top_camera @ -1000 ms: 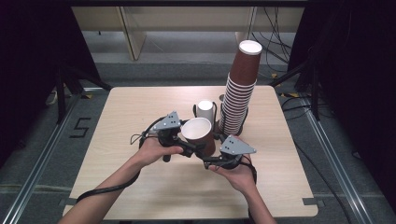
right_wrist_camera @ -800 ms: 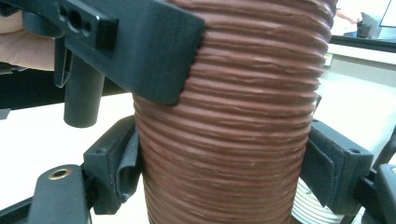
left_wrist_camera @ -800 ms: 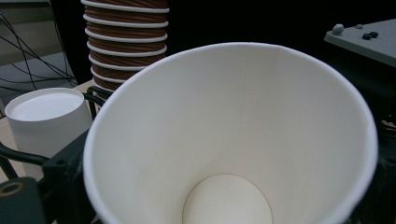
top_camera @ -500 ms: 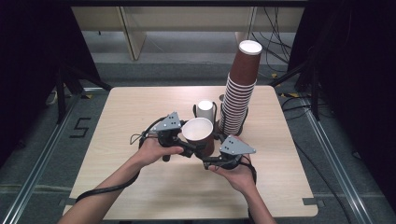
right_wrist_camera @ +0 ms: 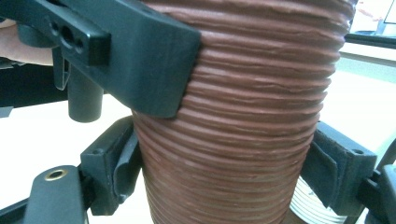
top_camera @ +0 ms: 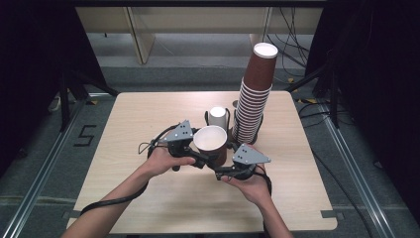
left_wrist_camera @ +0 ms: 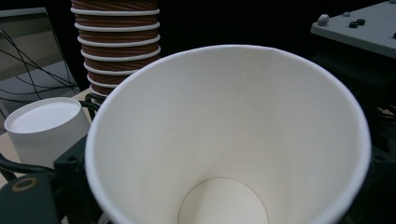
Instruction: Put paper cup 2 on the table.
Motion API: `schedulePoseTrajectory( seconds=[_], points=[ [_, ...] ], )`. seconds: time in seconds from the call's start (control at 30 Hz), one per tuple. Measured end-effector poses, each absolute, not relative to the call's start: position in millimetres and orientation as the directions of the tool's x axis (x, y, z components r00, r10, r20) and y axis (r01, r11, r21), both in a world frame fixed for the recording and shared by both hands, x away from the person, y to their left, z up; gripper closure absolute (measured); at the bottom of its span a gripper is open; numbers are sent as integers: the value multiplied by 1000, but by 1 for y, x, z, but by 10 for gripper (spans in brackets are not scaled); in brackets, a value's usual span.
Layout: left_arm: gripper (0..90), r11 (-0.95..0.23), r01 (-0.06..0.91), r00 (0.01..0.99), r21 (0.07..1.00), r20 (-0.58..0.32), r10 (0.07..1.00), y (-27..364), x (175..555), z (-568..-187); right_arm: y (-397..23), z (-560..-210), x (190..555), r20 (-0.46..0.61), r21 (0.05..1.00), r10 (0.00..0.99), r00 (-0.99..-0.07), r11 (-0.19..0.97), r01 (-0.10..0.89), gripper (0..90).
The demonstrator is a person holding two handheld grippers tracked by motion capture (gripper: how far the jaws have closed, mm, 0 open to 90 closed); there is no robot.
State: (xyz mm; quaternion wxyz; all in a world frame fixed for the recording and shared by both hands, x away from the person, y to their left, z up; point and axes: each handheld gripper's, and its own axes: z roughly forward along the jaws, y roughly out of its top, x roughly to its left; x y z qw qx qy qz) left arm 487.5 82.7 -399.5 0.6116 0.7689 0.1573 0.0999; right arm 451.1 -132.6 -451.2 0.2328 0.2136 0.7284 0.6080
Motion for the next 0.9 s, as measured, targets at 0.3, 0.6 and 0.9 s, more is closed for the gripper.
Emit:
schedulePoseTrajectory(
  seconds=[0.3,0.6,0.9],
  points=[
    [111,-215,101,933,971,-18,359,83,486,-400,-132,-452,451,-61,985,586,-808,168,48,193],
    [122,-243,78,938,967,11,346,83,484,-400,-131,-451,453,-73,979,580,-812,199,54,140],
    [126,-247,76,933,966,19,360,88,485,-399,-131,-453,449,-60,970,575,-816,225,87,64]
  ],
)
